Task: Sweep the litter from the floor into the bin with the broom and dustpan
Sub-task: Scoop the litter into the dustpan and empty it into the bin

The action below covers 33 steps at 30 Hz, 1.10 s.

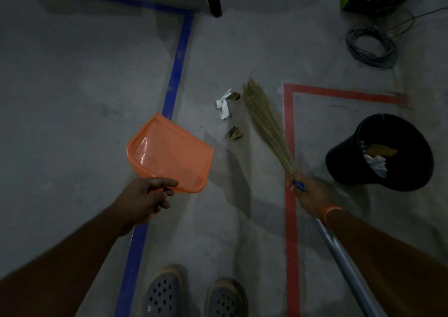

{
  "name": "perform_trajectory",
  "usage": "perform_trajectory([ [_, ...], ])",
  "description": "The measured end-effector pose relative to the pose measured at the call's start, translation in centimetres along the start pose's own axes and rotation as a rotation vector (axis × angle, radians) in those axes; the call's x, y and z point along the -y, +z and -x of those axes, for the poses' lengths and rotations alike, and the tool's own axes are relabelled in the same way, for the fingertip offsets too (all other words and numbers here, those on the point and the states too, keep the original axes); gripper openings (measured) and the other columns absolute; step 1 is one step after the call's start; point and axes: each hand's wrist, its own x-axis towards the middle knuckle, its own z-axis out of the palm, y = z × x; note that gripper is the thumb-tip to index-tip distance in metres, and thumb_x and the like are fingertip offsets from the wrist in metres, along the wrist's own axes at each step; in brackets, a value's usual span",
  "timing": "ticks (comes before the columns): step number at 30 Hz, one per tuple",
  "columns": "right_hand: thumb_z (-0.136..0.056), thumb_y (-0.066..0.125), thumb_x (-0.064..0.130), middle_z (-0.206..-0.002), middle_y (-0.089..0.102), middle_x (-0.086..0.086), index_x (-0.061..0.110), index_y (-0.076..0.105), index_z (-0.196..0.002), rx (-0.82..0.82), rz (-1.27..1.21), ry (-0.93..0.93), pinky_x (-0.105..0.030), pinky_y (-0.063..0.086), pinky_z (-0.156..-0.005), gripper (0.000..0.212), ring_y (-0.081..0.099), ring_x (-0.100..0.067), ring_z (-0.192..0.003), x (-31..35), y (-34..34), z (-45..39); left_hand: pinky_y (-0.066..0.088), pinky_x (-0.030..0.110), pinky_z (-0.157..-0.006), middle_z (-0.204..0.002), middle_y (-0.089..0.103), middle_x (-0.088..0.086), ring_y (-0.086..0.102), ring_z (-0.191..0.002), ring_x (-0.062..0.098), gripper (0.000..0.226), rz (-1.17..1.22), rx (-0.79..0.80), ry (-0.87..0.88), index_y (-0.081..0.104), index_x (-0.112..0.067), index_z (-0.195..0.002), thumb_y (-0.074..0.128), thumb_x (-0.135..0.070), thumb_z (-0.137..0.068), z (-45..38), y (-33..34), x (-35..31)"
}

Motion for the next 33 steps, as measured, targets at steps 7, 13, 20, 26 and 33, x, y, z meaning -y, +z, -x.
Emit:
perform_trajectory([
  [7, -0.088, 0.055, 0.002, -0.078, 0.062, -0.006, 0.036, 0.053, -0.083, 0.011, 0.151, -0.033, -0.036, 0.050, -0.061, 0.034, 0.059, -0.024, -0.065, -4.2, 5.8, -2.3, 0.049, 0.018, -0.057, -0.108, 0.067, 0.012, 0.065, -0.064, 0.006, 0.039, -0.007, -0.026, 0.014, 0.069, -0.012, -0.119, 0.046, 0.010, -0.097, -1.2, 1.1, 2.8],
  [13, -0.086, 0.055, 0.007, -0.083, 0.059, -0.007, 0.032, 0.053, -0.085, 0.066, 0.211, -0.090, -0.029, 0.041, -0.063, 0.026, 0.056, -0.024, -0.070, -6.0, 12.8, -5.8, 0.046, 0.018, -0.057, -0.111, 0.065, 0.015, 0.063, -0.067, 0.007, 0.037, 0.066, -0.044, 0.059, 0.067, -0.010, -0.121, 0.046, 0.010, -0.098, -3.3, 2.5, 5.9],
  [20, -0.085, 0.055, 0.012, -0.093, 0.055, -0.011, 0.027, 0.058, -0.091, 0.039, 0.305, -0.132, -0.034, 0.046, -0.073, 0.017, 0.057, -0.033, -0.079, -7.2, 17.5, -9.5, 0.047, 0.016, -0.056, -0.107, 0.068, 0.011, 0.062, -0.068, 0.009, 0.036, 0.162, -0.064, 0.099, 0.069, -0.011, -0.119, 0.049, 0.009, -0.097, -6.5, 2.6, 11.3],
  [26, -0.087, 0.056, 0.009, -0.094, 0.052, -0.009, 0.025, 0.060, -0.094, 0.069, 0.444, -0.204, -0.033, 0.044, -0.071, 0.017, 0.057, -0.033, -0.079, -5.6, 18.9, -9.9, 0.047, 0.014, -0.053, -0.106, 0.067, 0.011, 0.062, -0.066, 0.007, 0.035, 0.235, -0.142, 0.085, 0.069, -0.012, -0.118, 0.053, 0.009, -0.096, -4.7, -0.7, 16.6],
  [33, -0.094, 0.052, 0.018, -0.100, 0.049, -0.005, 0.030, 0.058, -0.098, 0.206, 0.588, -0.383, -0.033, 0.046, -0.076, 0.014, 0.055, -0.027, -0.082, 1.0, 24.6, -7.9, 0.045, 0.014, -0.050, -0.106, 0.066, 0.013, 0.061, -0.064, 0.007, 0.038, 0.321, -0.279, 0.073, 0.069, -0.011, -0.120, 0.049, 0.011, -0.097, 1.4, -7.6, 23.8],
])
